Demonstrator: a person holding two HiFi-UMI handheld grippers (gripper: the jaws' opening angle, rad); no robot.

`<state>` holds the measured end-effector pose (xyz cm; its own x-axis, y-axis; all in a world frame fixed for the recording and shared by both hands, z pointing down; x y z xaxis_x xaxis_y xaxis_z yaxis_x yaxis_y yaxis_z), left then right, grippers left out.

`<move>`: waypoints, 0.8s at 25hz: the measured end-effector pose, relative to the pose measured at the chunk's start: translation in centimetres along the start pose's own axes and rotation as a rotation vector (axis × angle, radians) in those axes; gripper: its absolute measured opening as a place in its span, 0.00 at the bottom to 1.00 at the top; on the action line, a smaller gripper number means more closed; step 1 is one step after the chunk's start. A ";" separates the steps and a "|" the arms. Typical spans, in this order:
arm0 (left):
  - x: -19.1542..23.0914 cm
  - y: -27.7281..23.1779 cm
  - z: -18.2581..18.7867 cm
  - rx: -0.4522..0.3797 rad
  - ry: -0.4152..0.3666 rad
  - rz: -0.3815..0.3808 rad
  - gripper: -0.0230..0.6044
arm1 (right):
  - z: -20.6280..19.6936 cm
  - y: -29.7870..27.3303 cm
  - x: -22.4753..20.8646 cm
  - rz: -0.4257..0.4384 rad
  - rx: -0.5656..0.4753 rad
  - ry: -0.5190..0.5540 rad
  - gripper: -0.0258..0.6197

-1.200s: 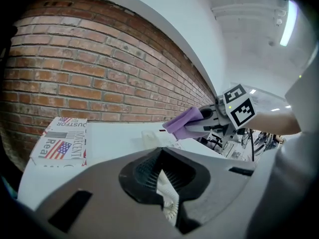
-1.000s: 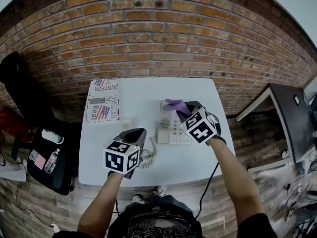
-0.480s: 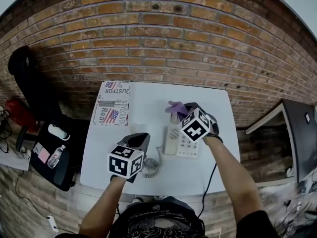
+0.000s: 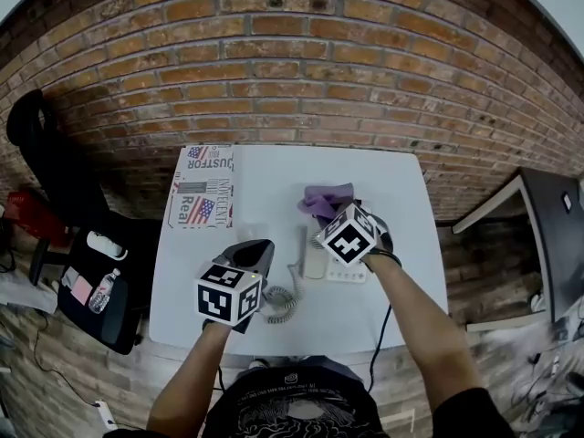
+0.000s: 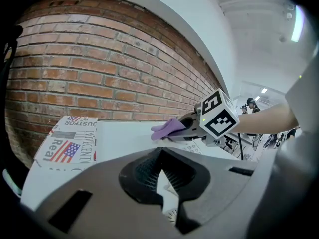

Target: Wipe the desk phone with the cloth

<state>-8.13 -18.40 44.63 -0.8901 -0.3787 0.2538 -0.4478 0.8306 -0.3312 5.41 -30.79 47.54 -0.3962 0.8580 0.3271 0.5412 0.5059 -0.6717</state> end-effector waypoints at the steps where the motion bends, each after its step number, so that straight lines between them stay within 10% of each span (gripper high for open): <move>1: -0.1 0.1 0.0 0.000 -0.001 -0.005 0.05 | -0.2 0.1 0.4 0.003 0.001 -0.006 0.11; 20: -0.8 3.4 -1.3 0.009 -0.016 -0.073 0.05 | -2.3 2.5 7.0 0.001 0.038 -0.090 0.11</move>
<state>-8.79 -14.75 44.45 -0.8560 -0.4448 0.2635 -0.5125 0.7968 -0.3201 5.74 -23.32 49.70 -0.4612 0.8463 0.2665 0.5135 0.4996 -0.6976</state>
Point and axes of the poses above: the fingertips, and each gripper's own axes: y backward along the fingers, x to its left, z out of its top, the point moved 6 cm from there along y, backward along the fingers, and after that the axes turned 8 degrees about -x, right-handed, at the moved point
